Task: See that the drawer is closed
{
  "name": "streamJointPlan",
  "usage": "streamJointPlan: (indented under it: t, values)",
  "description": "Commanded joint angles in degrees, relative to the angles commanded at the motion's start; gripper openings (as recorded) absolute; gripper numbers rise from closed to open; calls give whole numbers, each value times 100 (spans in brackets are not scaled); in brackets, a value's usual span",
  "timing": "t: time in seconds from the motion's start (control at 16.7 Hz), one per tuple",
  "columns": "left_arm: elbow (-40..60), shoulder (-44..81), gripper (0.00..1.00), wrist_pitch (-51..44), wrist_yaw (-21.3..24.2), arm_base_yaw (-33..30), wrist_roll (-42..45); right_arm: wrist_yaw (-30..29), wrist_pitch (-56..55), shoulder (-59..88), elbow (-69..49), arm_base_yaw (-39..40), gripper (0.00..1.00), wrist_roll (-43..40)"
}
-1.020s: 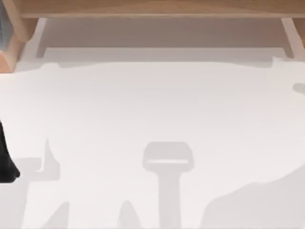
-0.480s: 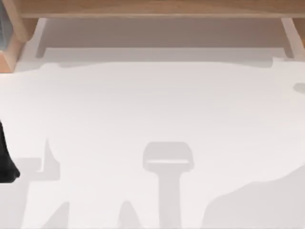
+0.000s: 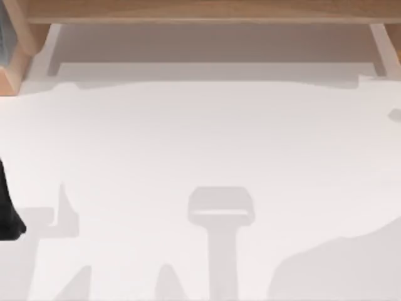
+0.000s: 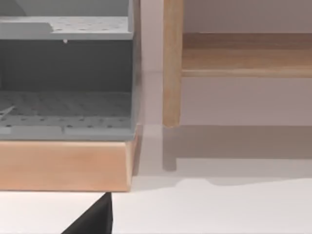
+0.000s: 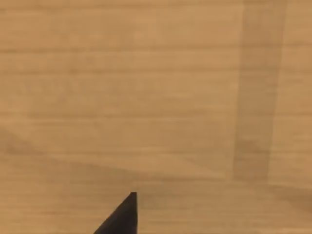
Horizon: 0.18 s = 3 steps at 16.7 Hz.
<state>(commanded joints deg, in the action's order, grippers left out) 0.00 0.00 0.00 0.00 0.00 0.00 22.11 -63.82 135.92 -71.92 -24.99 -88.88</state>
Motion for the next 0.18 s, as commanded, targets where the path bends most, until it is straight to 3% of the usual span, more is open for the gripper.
streamJointPlan:
  t: [0.18]
  values:
    - [0, 0, 100, 0, 0, 0, 0, 0, 0, 0, 0, 0, 100, 0]
